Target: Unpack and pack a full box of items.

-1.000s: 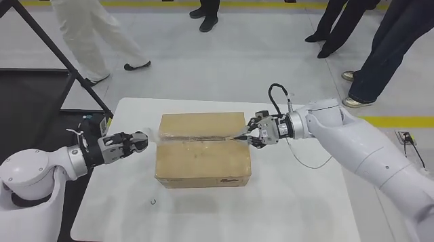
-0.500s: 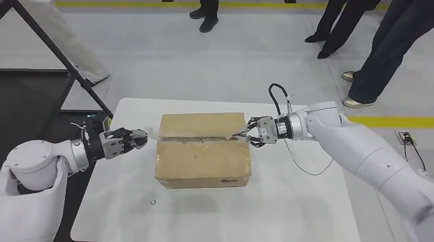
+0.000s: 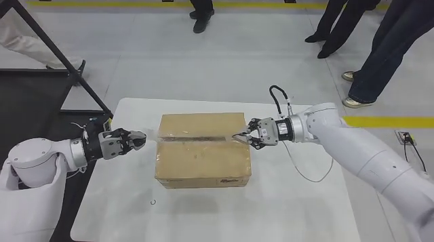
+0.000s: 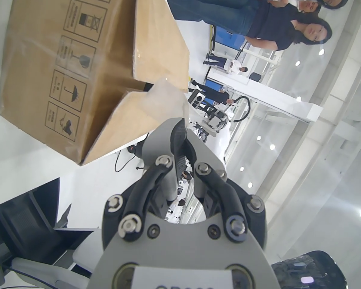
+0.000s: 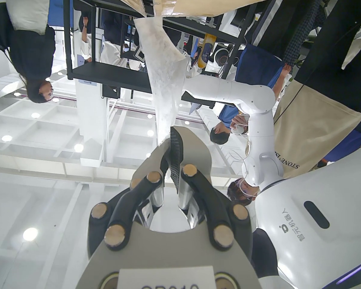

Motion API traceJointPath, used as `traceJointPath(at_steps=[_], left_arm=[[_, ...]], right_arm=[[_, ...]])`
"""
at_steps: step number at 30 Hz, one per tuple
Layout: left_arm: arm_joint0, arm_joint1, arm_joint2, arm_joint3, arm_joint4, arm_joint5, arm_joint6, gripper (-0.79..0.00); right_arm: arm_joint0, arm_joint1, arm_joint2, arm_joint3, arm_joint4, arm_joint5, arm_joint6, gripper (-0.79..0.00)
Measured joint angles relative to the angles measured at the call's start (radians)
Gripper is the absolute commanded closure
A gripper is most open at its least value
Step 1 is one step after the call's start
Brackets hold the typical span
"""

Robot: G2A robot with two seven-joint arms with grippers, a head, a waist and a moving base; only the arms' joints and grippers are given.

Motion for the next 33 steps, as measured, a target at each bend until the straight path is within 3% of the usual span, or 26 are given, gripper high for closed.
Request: traceJointPath(at_steps=[18,33], left_arm=[[-0.036,0.021,0.056,0.091,-0.057,0.021,0.005,0.000],[-0.059,0.035,0.117,0.163,-0.056,0.024,0.041,0.000]], right_arm=[[0.007,-0.014,0.001,0.038,0.083,0.085,-0.085,0.000],[-0.001,-0.029,0.000,0.064,0.076,0.086,-0.086,0.000]])
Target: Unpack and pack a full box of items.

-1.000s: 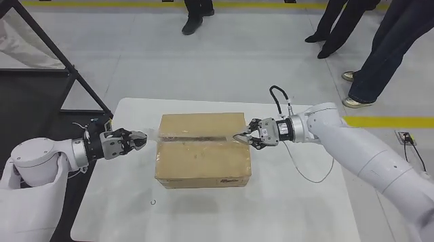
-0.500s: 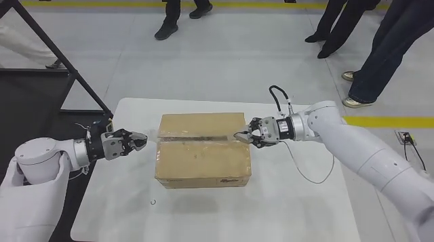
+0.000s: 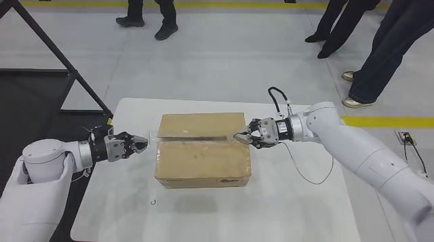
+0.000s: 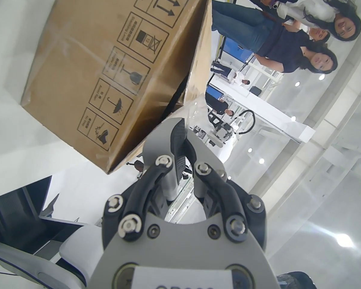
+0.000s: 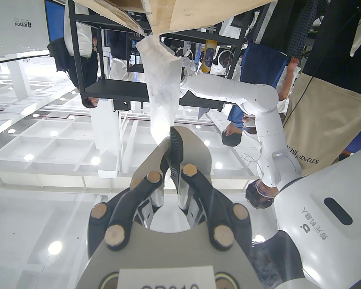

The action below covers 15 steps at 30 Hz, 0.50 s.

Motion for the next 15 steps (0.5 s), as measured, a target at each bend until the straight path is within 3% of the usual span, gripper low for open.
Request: traceJointPath(at_steps=[2,6,15], left_arm=[[-0.005,0.001,0.005,0.009,-0.004,-0.002,0.001,-0.031],[-0.013,0.005,0.016,0.023,-0.013,-0.002,0.005,-0.259],[-0.022,0.013,0.031,0.033,-0.031,-0.010,0.009,-0.299]], right_arm=[[0.000,-0.001,0.000,0.004,-0.001,0.000,0.000,0.000],[-0.001,-0.004,0.000,0.012,0.002,0.000,0.000,0.000],[-0.002,-0.010,0.000,0.023,0.001,0.000,0.000,0.000]])
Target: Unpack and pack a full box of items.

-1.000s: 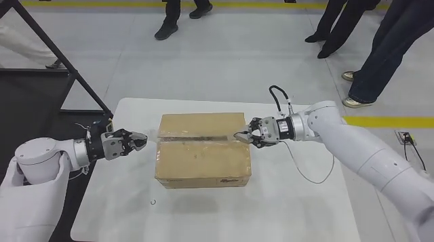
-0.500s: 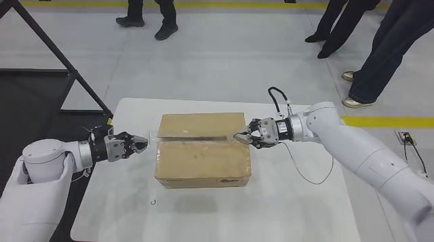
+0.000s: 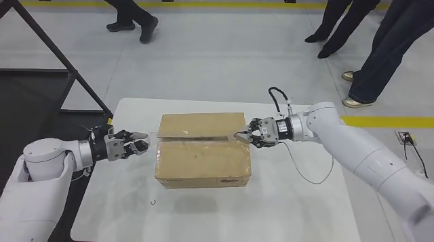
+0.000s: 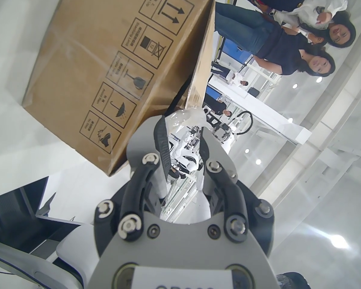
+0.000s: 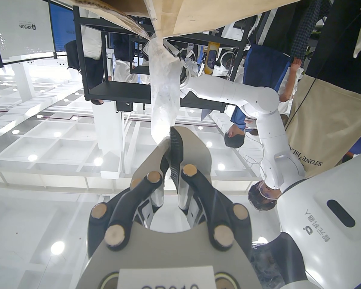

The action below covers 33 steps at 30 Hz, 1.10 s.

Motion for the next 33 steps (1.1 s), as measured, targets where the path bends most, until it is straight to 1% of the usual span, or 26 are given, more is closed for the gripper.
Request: traceJointPath(at_steps=[3,9,21,33], left_arm=[[-0.001,0.004,0.001,0.001,-0.006,-0.002,0.002,-0.305],[0.005,0.013,-0.009,-0.008,-0.020,-0.011,0.004,-0.366],[0.024,0.031,-0.026,-0.027,-0.041,-0.012,0.024,-0.366],[0.028,0.046,-0.032,-0.014,-0.058,-0.017,0.043,-0.376]], right_arm=[[0.000,-0.002,0.000,0.003,-0.001,0.000,0.000,0.000],[0.003,-0.005,0.000,0.012,0.000,0.000,0.000,0.000],[-0.002,-0.013,0.000,0.034,0.001,0.000,0.000,0.000],[-0.007,-0.016,0.000,0.047,0.011,0.000,0.000,0.000]])
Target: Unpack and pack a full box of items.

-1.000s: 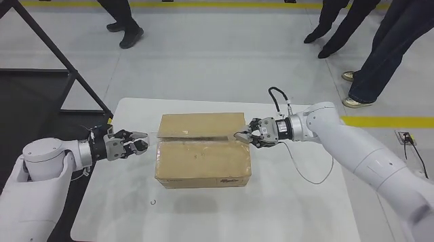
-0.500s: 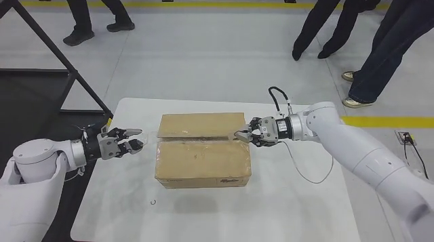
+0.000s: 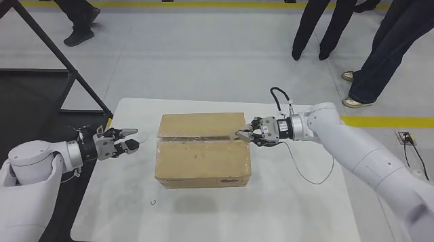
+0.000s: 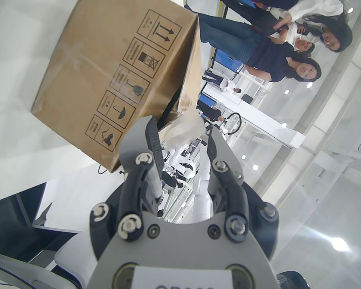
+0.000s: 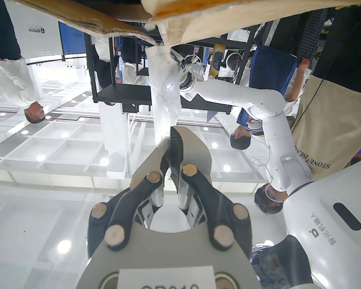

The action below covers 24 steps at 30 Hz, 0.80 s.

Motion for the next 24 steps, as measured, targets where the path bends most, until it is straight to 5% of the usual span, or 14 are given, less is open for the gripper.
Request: traceJointPath(at_steps=[6,8,9,11,15,24], left_arm=[[0.020,0.009,-0.029,-0.024,-0.026,-0.021,0.026,-0.388],[0.033,0.013,-0.048,-0.048,-0.040,-0.032,0.040,-0.453],[0.045,0.016,-0.066,-0.071,-0.052,-0.040,0.052,-0.496],[0.068,0.021,-0.098,-0.120,-0.070,-0.048,0.072,-0.785],[0.111,0.028,-0.147,-0.243,-0.091,-0.040,0.096,-0.785],[0.120,0.024,-0.127,-0.245,-0.093,-0.046,0.122,-0.785]], right_arm=[[0.000,-0.005,0.000,0.003,0.000,0.000,0.000,0.000],[0.000,-0.006,0.000,0.004,-0.001,0.000,0.000,0.000],[0.001,-0.007,0.000,0.004,-0.002,0.000,0.000,0.000],[0.004,-0.007,0.000,0.009,-0.005,0.000,0.000,0.000],[0.006,-0.007,0.000,0.013,-0.007,0.000,0.000,0.000],[0.006,-0.007,0.000,0.013,-0.007,0.000,0.000,0.000]])
